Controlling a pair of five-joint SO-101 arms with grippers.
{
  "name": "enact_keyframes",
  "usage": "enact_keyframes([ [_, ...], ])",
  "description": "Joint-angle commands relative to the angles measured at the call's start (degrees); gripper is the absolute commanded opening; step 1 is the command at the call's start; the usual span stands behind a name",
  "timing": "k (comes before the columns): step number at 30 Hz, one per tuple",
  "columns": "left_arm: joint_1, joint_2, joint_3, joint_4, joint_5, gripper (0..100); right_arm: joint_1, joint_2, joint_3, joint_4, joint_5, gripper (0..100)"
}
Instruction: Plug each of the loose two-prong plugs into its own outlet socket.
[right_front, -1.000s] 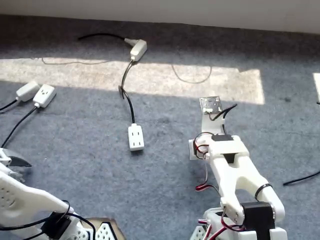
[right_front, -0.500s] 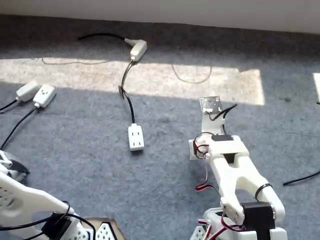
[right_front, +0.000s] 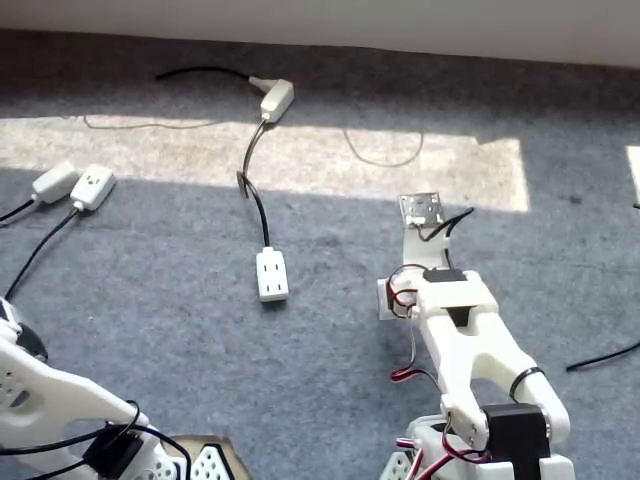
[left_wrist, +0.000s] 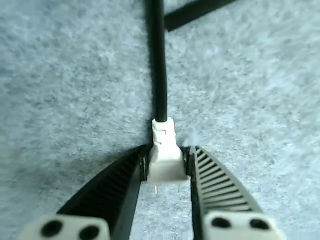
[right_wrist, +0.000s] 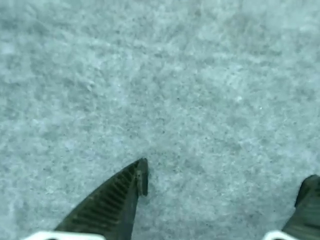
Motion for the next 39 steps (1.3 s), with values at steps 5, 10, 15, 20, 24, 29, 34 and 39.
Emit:
enact_keyframes([
  [5, 2.77, 0.04, -4.09, 7.82, -1.23, 28, -0.31, -1.80, -0.13, -0.92, -0.35, 43.6],
  [10, 3.21, 0.04, -4.00, 7.74, -1.23, 28, -0.31, -1.80, -0.13, -0.92, -0.35, 43.6],
  [15, 5.93, 0.04, -4.44, 8.00, 2.11, 28, -0.31, -1.80, -0.13, -0.92, -0.35, 43.6],
  [20, 9.71, -0.04, -4.44, 7.91, 4.57, 28, -0.31, -1.80, -0.13, -0.92, -0.35, 43.6],
  [24, 12.09, -1.19, -5.49, 8.09, 6.68, 28, -0.31, -1.80, -0.13, -0.92, -0.35, 43.6],
  [29, 13.93, -6.55, -5.76, 7.82, 8.44, 28, -0.31, -1.80, -0.22, -0.92, -0.35, 43.6],
  [34, 16.57, -8.92, -5.76, 7.74, 8.79, 28, -0.31, -1.80, -0.22, -0.92, -0.35, 43.6],
  [39, 17.27, -8.92, -5.23, 7.38, 11.52, 28, -0.31, -1.80, -0.22, -0.92, -0.35, 43.6],
])
